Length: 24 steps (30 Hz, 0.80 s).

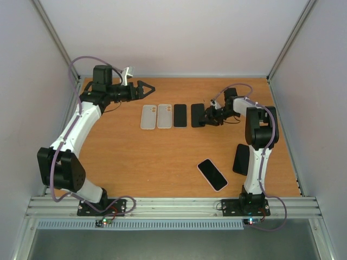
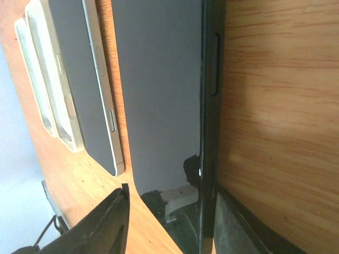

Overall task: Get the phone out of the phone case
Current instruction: Place the phone at the center of the board.

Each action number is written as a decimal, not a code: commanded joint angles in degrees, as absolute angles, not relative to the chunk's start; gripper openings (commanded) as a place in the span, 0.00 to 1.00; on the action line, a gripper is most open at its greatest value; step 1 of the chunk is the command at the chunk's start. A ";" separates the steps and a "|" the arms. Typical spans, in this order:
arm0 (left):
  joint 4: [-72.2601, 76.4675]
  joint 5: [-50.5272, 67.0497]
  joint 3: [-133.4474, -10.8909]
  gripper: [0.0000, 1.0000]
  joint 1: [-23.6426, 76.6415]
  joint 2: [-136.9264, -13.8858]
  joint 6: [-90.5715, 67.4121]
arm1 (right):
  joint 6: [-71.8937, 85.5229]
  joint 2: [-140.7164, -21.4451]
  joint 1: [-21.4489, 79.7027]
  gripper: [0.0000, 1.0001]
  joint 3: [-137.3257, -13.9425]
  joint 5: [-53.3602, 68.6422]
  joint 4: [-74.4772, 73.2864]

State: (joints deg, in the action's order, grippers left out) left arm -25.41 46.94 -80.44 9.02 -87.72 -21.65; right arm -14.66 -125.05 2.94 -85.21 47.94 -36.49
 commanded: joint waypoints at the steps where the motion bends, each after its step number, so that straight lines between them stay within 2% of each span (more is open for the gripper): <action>1: -22.82 46.22 -80.40 0.99 8.87 -87.92 -21.47 | -16.47 -121.46 3.25 0.45 -85.25 46.06 -38.03; 6: -23.80 45.06 -80.55 0.99 8.88 -87.77 -20.93 | -18.01 -119.95 3.25 0.60 -85.34 42.42 -39.62; 10: -24.94 44.09 -80.76 0.99 8.90 -87.65 -19.82 | -20.28 -118.46 3.25 0.80 -85.47 40.10 -41.48; 14: -26.18 43.38 -80.77 0.99 8.88 -87.00 -18.19 | -25.06 -115.52 3.22 0.93 -85.39 37.71 -44.30; 17: -27.06 43.04 -80.55 0.99 8.90 -86.23 -17.05 | -31.23 -112.03 3.18 0.98 -85.70 36.46 -49.28; 24: -27.96 42.71 -79.90 0.99 8.83 -84.91 -15.75 | -48.85 -104.15 3.16 0.98 -86.47 35.75 -71.39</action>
State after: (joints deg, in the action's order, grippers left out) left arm -27.90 43.16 -80.44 9.02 -87.22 -17.56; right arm -35.44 -108.51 2.94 -85.82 37.30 -55.88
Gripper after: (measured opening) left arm 0.992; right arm 0.986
